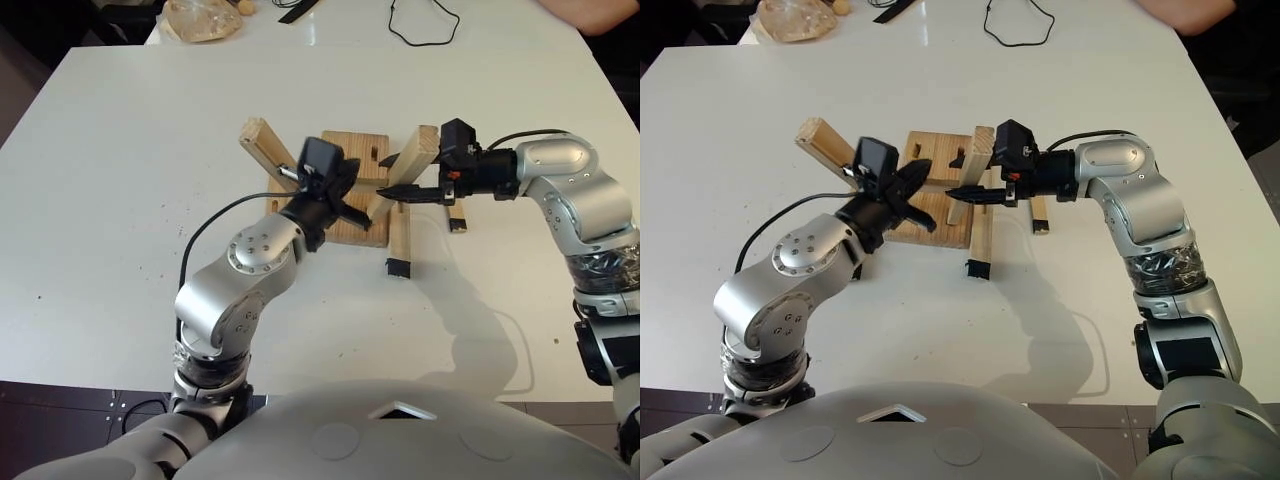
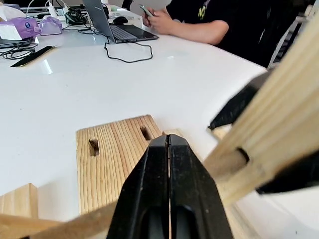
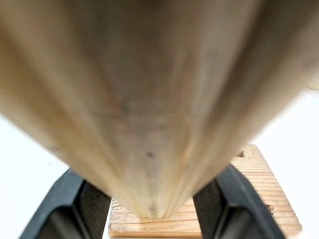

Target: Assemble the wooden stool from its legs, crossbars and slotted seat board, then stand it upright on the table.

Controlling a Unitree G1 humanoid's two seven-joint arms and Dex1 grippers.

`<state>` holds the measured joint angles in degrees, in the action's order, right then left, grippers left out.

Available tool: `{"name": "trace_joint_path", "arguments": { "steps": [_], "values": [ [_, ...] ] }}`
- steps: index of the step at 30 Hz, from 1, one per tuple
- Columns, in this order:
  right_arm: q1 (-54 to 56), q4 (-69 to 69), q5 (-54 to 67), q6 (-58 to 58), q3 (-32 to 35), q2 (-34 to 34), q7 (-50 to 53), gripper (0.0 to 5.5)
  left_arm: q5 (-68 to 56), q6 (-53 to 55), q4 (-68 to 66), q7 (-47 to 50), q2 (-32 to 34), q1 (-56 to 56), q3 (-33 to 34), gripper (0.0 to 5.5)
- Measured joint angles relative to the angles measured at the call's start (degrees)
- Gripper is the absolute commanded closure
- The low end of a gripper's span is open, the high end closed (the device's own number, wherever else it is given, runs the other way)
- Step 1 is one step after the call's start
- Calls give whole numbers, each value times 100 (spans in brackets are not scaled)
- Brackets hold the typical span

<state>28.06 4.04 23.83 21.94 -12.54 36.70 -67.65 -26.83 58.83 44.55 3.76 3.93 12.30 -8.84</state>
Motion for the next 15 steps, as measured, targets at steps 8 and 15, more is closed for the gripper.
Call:
{"name": "trace_joint_path", "arguments": {
  "steps": [8, 15],
  "values": [
    [-154, 70, -7, -10, 98, 38, -12, 347, -618, -969, 151, 608, 8, 2268, 2828, 550],
    [-273, 163, 37, -15, 187, 157, -30, 347, -279, -885, -738, -342, 1568, 390, 3731, 550]
  ]
}}
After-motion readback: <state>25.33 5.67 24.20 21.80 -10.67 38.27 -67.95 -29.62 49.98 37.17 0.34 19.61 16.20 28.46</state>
